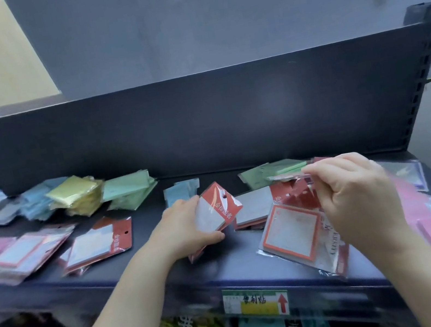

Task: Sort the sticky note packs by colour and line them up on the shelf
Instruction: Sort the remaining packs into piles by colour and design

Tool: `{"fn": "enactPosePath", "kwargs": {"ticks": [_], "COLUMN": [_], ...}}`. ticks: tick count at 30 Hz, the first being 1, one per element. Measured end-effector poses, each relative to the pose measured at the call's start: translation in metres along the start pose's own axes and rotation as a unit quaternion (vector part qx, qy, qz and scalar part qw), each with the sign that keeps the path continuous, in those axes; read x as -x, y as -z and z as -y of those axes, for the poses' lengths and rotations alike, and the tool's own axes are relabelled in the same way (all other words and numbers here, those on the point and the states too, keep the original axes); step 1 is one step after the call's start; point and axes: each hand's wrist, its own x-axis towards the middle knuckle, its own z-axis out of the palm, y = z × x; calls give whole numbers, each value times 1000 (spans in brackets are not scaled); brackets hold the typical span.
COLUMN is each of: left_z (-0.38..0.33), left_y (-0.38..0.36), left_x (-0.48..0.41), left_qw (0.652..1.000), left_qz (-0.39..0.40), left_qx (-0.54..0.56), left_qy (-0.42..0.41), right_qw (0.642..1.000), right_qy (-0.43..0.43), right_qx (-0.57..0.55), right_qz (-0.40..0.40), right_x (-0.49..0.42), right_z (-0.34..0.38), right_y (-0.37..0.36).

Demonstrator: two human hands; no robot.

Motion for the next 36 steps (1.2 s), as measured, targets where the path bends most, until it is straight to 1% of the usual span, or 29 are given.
{"fn": "enactPosePath", "kwargs": {"ticks": [5, 7, 10, 14, 18, 23, 27, 29, 31, 34, 36], "left_z": [30, 48, 77, 107, 136, 173, 203, 218, 239, 285, 319], "left_y": [16, 22, 32, 44, 52, 59, 57, 62, 73, 92, 103], "left_x": [35, 48, 64, 76, 74, 54, 43, 48, 56, 67, 73], "left_qw": [998, 997, 993, 989, 987, 993, 998, 998, 996, 993, 991], "left_qz": [-35, -52, -82, -95, -95, -71, -32, -42, -58, -104, -124], "left_qx": [-25, -39, -28, -29, -28, -45, -54, -46, -39, -19, -11], "left_qy": [34, 50, 80, 113, 125, 87, 10, -28, -48, -56, -48], "right_qw": [994, 990, 984, 979, 978, 982, 986, 989, 990, 989, 988], "right_qy": [44, 61, 78, 96, 100, 89, 73, 61, 49, 36, 32], "right_qx": [-93, -123, -155, -180, -183, -163, -142, -132, -125, -135, -146], "right_qz": [-38, -37, -24, -16, -16, -29, -37, -39, -42, -39, -31], "right_x": [-7, -7, -5, -7, -14, -20, -26, -29, -30, -32, -34], "right_z": [45, 65, 91, 119, 150, 195, 239, 264, 290, 333, 361], "right_y": [-20, -32, -48, -60, -72, -91, -109, -120, -133, -156, -172]}}
